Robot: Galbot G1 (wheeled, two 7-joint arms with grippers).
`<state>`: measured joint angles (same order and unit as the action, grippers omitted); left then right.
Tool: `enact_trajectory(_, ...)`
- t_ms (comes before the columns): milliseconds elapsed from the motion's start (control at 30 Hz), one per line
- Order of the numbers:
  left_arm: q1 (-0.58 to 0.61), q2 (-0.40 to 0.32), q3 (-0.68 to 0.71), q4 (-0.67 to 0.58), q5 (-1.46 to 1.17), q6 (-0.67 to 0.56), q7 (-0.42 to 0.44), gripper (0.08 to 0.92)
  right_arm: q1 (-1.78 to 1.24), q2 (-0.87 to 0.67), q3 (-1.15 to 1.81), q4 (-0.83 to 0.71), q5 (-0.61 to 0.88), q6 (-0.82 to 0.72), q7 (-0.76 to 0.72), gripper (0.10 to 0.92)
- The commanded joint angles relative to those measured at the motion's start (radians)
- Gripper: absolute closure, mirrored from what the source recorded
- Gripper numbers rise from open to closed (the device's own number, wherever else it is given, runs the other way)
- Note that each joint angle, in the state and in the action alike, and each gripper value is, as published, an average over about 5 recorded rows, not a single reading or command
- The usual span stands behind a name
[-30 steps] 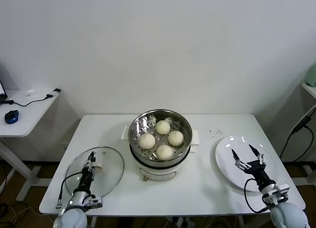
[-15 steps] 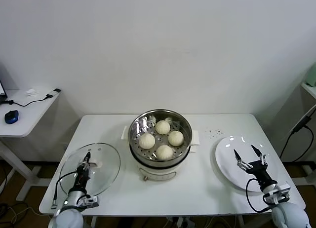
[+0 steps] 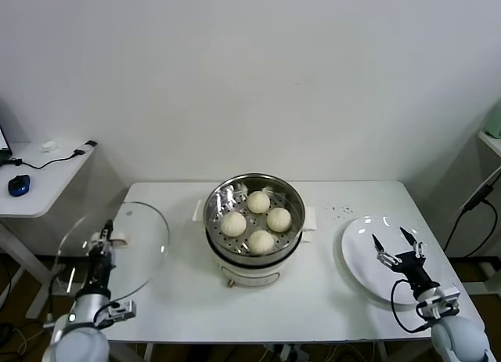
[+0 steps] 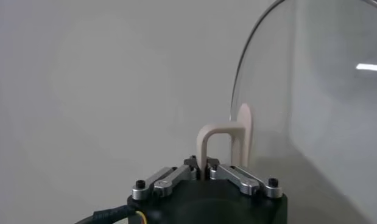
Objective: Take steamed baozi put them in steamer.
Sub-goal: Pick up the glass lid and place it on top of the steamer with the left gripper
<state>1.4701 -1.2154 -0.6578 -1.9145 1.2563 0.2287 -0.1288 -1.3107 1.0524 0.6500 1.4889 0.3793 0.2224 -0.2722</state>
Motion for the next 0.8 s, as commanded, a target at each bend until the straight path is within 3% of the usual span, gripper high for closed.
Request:
enact_trajectory(33,-0.042,0.266,0.154,-0.308,-0.105,0.433,0.196,0.849,0.026,-0.001,-0.017,-0.013,-0.018,-0.003,0.013,0.203)
enact_trajectory(200,-0.202,0.353,0.324,-0.308,-0.035,0.532,0.325,0.849,0.058,0.000,-0.038,-0.032,-0.033,-0.005,0.021,0.203)
enact_trajectory(333,-0.374,0.323,0.485,-0.295,0.050,0.557,0.480,0.849,0.080,0.005,-0.046,-0.052,-0.045,-0.003,0.024,0.203)
enact_trajectory(500,-0.514,0.195,0.628,-0.248,0.172,0.557,0.594,0.849,0.096,0.006,-0.040,-0.075,-0.051,0.000,0.023,0.203)
enact_trajectory(600,-0.558,0.105,0.705,-0.194,0.245,0.557,0.604,0.849,0.101,-0.001,-0.031,-0.091,-0.050,0.004,0.021,0.203)
enact_trajectory(800,-0.624,-0.142,0.804,-0.045,0.357,0.557,0.585,0.849,0.098,-0.005,-0.023,-0.094,-0.050,0.006,0.021,0.203)
